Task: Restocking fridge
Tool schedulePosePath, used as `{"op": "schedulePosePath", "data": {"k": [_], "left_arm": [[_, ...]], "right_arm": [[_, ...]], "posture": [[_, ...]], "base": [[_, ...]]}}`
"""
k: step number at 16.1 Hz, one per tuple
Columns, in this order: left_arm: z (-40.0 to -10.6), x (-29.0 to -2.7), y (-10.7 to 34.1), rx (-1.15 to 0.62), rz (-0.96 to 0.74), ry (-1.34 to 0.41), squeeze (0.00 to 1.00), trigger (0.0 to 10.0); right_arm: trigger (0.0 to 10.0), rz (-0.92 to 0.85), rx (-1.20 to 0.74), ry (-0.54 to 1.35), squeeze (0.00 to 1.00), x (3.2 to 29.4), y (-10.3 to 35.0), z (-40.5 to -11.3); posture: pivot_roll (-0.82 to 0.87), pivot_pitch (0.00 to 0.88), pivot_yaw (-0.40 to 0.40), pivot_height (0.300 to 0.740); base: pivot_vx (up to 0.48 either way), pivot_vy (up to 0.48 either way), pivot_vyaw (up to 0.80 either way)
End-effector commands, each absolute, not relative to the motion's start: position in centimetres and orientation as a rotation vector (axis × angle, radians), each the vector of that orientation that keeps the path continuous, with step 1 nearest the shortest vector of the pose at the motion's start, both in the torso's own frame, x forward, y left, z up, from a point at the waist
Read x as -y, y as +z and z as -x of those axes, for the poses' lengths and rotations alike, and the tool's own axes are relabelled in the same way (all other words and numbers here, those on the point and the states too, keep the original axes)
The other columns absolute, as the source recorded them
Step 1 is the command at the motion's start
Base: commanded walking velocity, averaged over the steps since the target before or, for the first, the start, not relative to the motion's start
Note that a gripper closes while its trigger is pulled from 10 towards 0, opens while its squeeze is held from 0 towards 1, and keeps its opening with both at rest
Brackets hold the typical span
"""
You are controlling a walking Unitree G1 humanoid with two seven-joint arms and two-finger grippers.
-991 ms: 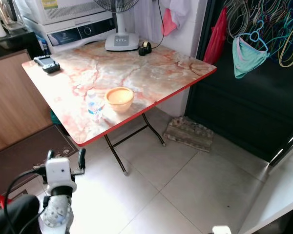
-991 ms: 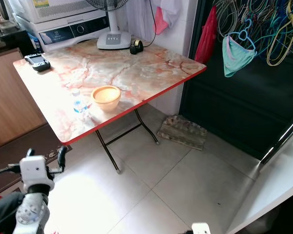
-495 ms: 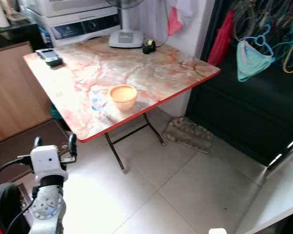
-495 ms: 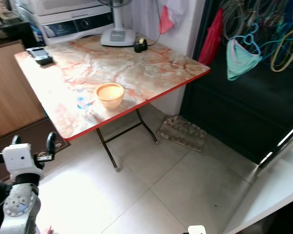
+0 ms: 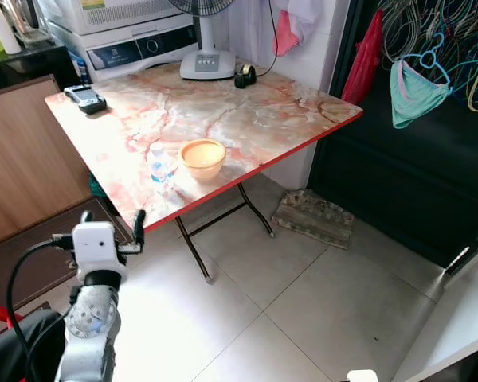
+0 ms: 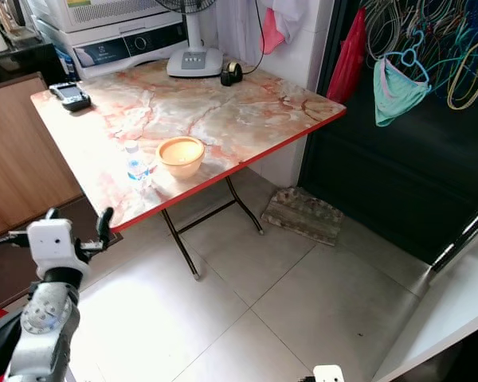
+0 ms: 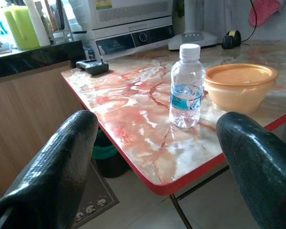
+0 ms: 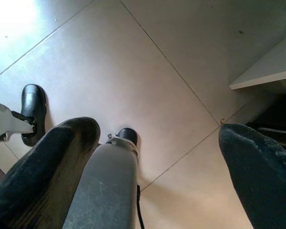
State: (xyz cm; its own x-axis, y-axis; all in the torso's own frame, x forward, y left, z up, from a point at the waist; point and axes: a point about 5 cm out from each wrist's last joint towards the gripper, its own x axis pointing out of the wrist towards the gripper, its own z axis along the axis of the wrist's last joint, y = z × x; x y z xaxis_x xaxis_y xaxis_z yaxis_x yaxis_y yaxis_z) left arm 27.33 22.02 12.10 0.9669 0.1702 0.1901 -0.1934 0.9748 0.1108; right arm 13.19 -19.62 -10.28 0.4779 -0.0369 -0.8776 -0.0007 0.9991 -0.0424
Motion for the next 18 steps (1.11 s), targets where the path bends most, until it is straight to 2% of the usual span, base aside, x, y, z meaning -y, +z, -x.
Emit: {"op": "schedulePosePath", "data": {"k": [1,5,13,18], "left_arm": [[-27.4,-21.7,12.7,0.199,-0.127,0.177,0.00,10.0],[-28.1,-20.5,13.4,0.211,-0.137,0.104,0.00,10.0],[-28.1,-20.2,14.5,0.247,-0.135,0.124,0.00,10.0],[-27.9,-19.8,15.2,0.267,-0.132,0.134,0.00,10.0]], "right_arm": [[10.0,0.046,-1.092,-0.021,0.00,19.7,-10.4,-12.8],[10.0,0.026,-1.095,-0.016,0.00,19.5,-10.6,-12.0],[10.0,0.054,-1.135,0.035,0.00,19.7,-10.9,-11.1],[10.0,0.108,-1.155,0.085,0.00,20.0,-10.9,-11.0]], "posture": [[0.09,0.000,-0.002,0.740],[0.03,0.000,0.045,0.740],[0.06,0.000,0.012,0.740],[0.07,0.000,-0.006,0.740]], "base": [[0.000,0.000,0.00],[0.000,0.000,0.00],[0.000,0.000,0.00],[0.264,0.000,0.00]]}}
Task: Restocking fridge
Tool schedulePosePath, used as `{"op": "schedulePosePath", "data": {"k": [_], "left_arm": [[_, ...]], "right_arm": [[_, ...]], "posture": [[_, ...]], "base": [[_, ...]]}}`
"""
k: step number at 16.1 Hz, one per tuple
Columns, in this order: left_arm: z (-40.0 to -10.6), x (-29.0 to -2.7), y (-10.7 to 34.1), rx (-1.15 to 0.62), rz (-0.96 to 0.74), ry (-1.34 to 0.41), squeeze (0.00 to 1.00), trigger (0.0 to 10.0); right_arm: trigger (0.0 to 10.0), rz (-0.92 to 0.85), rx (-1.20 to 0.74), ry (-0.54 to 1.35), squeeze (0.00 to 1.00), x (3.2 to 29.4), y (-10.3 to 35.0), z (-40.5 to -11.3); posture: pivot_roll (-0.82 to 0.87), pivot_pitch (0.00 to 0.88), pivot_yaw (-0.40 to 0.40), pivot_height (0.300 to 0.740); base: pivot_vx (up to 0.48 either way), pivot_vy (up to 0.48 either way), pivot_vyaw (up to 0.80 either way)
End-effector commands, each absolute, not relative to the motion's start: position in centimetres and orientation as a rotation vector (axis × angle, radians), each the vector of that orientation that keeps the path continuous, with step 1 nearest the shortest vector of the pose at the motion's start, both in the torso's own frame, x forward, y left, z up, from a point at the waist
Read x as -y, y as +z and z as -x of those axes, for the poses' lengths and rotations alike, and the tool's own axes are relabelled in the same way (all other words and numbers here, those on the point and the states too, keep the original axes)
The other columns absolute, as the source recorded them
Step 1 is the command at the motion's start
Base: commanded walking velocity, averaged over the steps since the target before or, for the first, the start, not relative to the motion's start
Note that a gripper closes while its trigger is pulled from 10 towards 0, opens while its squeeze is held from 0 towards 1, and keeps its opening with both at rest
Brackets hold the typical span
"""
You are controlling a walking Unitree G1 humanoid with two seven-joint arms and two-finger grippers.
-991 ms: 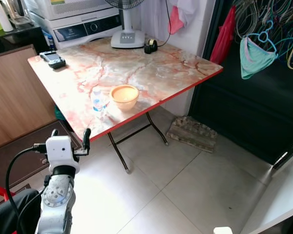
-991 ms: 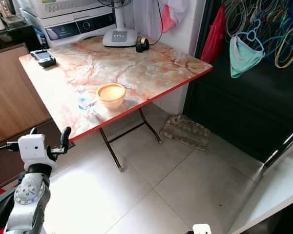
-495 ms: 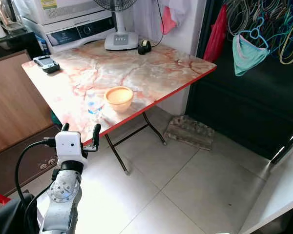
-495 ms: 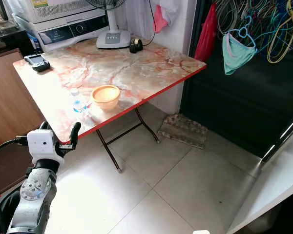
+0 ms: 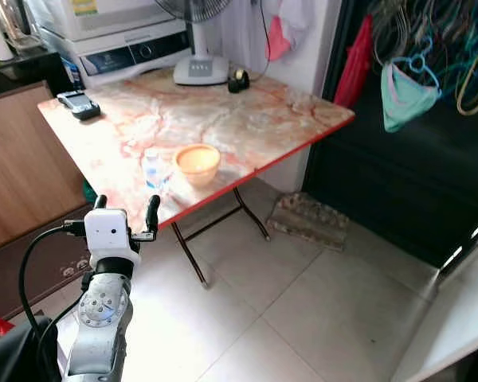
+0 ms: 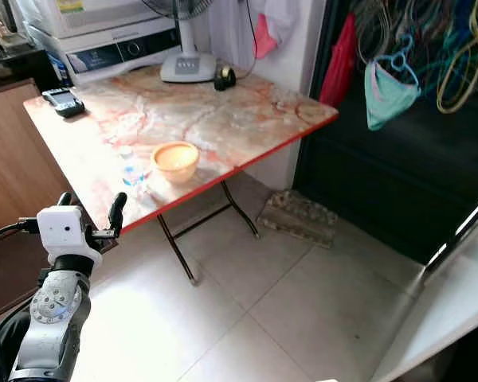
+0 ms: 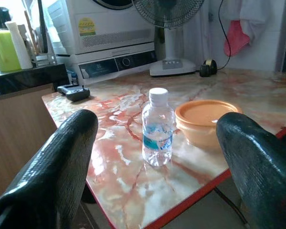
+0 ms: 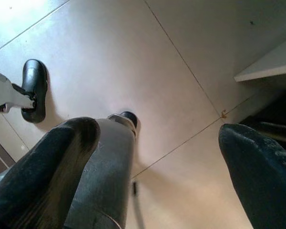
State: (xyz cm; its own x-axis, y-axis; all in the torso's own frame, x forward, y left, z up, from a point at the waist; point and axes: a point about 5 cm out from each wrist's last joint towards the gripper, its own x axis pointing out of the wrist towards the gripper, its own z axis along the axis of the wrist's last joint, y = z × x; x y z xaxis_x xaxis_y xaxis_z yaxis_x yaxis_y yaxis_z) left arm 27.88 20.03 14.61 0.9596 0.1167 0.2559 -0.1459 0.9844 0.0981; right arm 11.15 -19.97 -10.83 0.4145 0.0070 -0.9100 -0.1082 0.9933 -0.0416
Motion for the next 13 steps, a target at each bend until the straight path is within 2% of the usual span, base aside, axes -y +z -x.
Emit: {"op": "schedulePosePath", "data": {"k": [1,4,6,11,13], "left_arm": [[-27.8,-19.8,15.3,0.269,-0.136,0.135,0.00,10.0],[-27.8,-19.9,15.6,0.274,-0.139,0.140,0.00,10.0],[-27.9,-19.8,15.8,0.279,-0.138,0.138,0.00,10.0],[-28.0,-19.5,16.3,0.288,-0.132,0.137,0.00,10.0],[-27.9,-19.5,16.4,0.291,-0.131,0.140,0.00,10.0]], "right_arm": [[10.0,0.115,-1.158,0.097,0.00,20.0,-10.9,-11.0],[10.0,0.122,-1.160,0.112,0.00,19.9,-10.9,-10.9],[10.0,0.122,-1.159,0.114,0.00,19.9,-10.9,-10.9],[10.0,0.131,-1.159,0.131,0.00,19.9,-10.9,-10.9],[10.0,0.138,-1.159,0.138,0.00,19.9,-10.9,-11.0]], "posture": [[0.07,0.000,-0.008,0.740],[0.07,0.000,-0.005,0.740],[0.07,0.000,-0.003,0.740],[0.07,0.004,-0.009,0.740],[0.07,0.004,-0.009,0.740]], "base": [[0.296,0.000,0.00],[0.298,0.000,0.00],[0.298,0.000,0.46],[0.296,0.000,0.00],[0.296,0.000,0.40]]}}
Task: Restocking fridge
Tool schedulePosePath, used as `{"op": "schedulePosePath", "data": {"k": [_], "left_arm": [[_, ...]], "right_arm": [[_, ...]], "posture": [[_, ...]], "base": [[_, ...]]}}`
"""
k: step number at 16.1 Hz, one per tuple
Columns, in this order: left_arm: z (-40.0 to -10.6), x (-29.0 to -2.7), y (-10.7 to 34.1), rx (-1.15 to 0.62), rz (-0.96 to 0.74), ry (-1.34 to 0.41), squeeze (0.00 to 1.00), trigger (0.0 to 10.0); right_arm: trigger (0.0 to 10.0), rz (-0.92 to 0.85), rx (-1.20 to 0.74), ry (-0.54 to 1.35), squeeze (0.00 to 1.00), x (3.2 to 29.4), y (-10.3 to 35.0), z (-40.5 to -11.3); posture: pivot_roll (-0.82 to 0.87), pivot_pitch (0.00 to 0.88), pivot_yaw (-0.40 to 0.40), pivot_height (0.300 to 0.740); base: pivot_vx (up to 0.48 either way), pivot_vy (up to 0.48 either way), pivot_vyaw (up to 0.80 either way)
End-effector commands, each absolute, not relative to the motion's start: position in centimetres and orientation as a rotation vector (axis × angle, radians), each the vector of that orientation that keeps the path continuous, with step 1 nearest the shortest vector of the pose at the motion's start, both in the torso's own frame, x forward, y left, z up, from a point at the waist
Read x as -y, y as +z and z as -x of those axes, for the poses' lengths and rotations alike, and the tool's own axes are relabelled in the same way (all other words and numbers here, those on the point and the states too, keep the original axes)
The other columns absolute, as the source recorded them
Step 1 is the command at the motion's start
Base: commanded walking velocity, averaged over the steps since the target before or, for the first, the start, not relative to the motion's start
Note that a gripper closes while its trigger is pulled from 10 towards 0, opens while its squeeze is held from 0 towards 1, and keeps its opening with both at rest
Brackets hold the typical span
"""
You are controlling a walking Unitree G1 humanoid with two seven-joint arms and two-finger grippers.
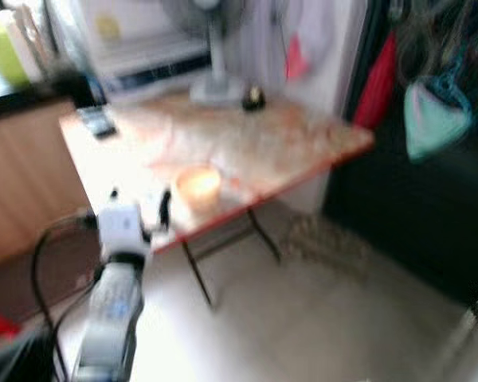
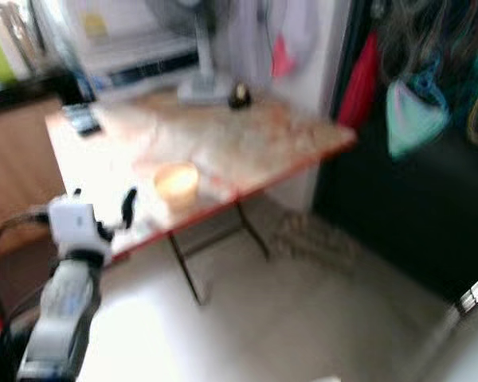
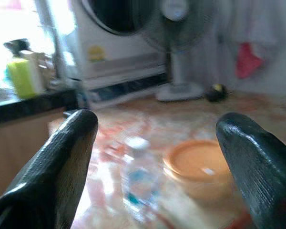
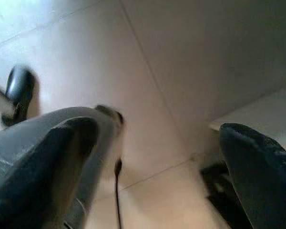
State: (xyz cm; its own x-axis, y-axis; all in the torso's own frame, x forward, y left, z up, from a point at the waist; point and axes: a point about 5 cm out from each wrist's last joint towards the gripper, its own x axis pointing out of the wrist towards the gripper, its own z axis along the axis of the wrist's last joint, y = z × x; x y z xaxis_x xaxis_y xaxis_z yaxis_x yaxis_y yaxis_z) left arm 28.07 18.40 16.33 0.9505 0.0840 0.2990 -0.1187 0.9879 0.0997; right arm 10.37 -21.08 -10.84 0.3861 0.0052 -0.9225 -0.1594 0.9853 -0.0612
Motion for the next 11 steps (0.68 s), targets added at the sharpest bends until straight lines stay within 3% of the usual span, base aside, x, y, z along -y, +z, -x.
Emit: {"op": "schedulePosePath", "data": {"k": [1,4,8,11], "left_arm": [[-27.9,-19.5,16.5,0.294,-0.131,0.142,0.00,10.0],[-27.9,-19.5,16.8,0.301,-0.132,0.142,0.00,10.0],[-28.0,-19.1,17.2,0.314,-0.128,0.132,0.00,10.0],[-28.1,-19.1,17.6,0.327,-0.130,0.129,0.00,10.0]], "right_arm": [[10.0,0.133,-1.156,0.136,0.00,19.9,-10.9,-11.0],[10.0,0.138,-1.156,0.147,0.00,19.9,-10.9,-11.0],[10.0,0.135,-1.152,0.147,0.00,19.8,-10.9,-11.0],[10.0,0.122,-1.152,0.142,0.00,19.7,-10.9,-11.0]], "posture": [[0.07,0.004,-0.009,0.740],[0.07,0.005,-0.010,0.740],[0.07,0.004,-0.006,0.740],[0.07,0.000,-0.007,0.740]], "base": [[0.296,0.000,0.49],[0.296,0.000,0.00],[0.296,0.000,0.77],[0.296,0.000,0.00]]}}
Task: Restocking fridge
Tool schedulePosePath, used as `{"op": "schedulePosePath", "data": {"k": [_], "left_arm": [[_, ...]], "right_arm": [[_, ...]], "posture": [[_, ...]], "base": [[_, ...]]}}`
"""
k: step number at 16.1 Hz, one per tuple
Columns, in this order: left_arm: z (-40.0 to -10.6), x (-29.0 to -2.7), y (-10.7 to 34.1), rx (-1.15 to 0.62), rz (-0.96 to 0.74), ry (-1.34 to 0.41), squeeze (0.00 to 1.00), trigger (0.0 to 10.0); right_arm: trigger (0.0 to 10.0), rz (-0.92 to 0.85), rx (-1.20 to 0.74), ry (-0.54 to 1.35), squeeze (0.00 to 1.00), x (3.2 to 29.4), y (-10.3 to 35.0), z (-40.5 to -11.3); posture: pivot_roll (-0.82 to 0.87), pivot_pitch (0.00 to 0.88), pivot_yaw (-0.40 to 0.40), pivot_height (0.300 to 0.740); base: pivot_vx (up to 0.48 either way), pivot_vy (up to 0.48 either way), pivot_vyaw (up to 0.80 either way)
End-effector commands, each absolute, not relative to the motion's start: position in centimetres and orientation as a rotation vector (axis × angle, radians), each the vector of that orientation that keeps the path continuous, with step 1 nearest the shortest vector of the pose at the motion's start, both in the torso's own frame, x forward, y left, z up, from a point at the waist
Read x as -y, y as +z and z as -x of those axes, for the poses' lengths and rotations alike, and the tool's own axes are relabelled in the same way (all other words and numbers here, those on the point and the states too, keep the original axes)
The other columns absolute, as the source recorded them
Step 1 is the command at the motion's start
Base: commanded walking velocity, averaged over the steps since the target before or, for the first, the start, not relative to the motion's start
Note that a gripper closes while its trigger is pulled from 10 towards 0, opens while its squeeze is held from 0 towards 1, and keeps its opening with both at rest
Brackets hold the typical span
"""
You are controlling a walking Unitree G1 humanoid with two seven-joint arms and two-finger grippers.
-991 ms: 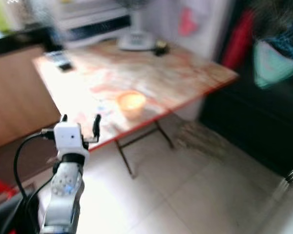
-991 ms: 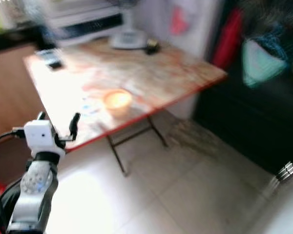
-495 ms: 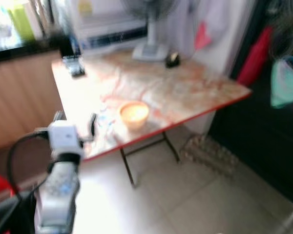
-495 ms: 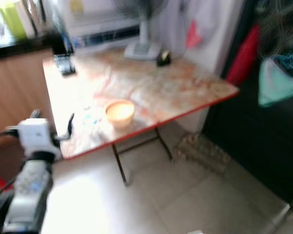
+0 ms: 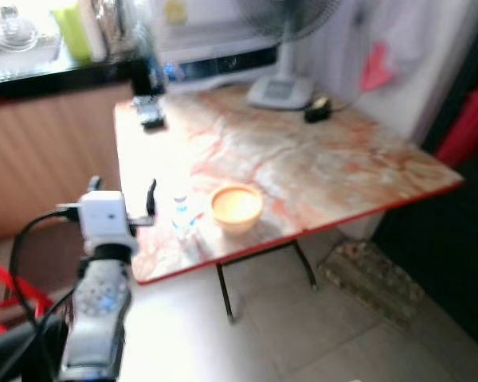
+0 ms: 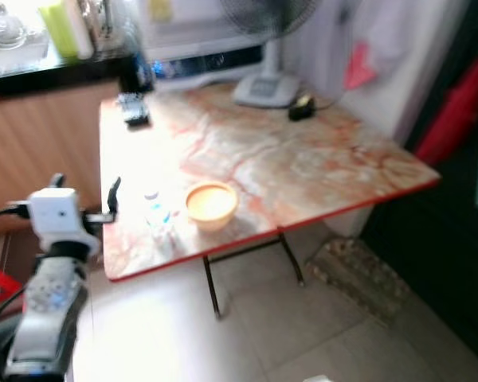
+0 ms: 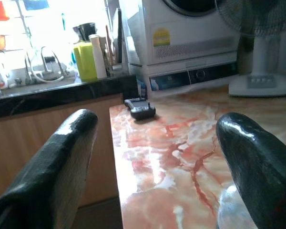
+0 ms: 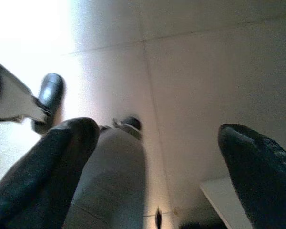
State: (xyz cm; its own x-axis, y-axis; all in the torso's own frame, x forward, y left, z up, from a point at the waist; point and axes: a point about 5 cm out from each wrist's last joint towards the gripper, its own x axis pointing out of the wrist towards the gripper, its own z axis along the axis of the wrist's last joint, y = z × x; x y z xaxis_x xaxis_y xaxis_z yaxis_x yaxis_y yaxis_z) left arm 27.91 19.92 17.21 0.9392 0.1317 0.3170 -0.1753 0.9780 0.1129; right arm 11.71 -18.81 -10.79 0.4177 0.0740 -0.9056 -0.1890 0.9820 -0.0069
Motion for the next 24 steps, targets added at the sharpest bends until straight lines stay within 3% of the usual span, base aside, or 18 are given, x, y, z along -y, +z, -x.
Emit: {"op": "schedulePosePath", "data": {"k": [1,10,16,19,20,24], "left_arm": [[-28.1,-19.0,17.9,0.334,-0.132,0.128,0.00,10.0],[-28.1,-18.1,18.2,0.331,-0.156,0.062,0.00,10.0],[-27.5,-16.9,21.5,0.335,-0.217,-0.023,0.00,10.0],[-28.1,-16.9,22.9,0.220,-0.304,-0.027,0.00,10.0],[-28.6,-17.5,23.2,0.109,-0.333,-0.016,0.00,10.0],[-28.6,-17.1,22.9,-0.070,-0.249,-0.089,0.00,10.0]], "right_arm": [[10.0,0.124,-1.151,0.144,0.00,19.7,-10.9,-11.1],[10.0,0.128,-1.147,0.153,0.00,19.6,-10.8,-11.3],[10.0,0.123,-1.148,0.159,0.00,19.3,-10.9,-11.3],[10.0,0.125,-1.151,0.166,0.00,19.2,-10.9,-11.2],[10.0,0.123,-1.152,0.167,0.00,19.0,-10.9,-11.2],[10.0,0.122,-1.155,0.167,0.00,19.0,-11.0,-11.1]], "posture": [[0.08,0.000,-0.008,0.740],[0.08,0.000,-0.008,0.740],[0.12,0.009,-0.004,0.740],[0.13,0.014,-0.001,0.740],[0.14,0.016,0.007,0.740],[0.14,0.019,0.008,0.740]], "base": [[0.296,0.000,0.00],[0.130,0.000,0.00],[0.000,0.000,0.00],[0.000,0.000,0.00],[0.000,0.000,0.00],[0.000,0.000,0.00]]}}
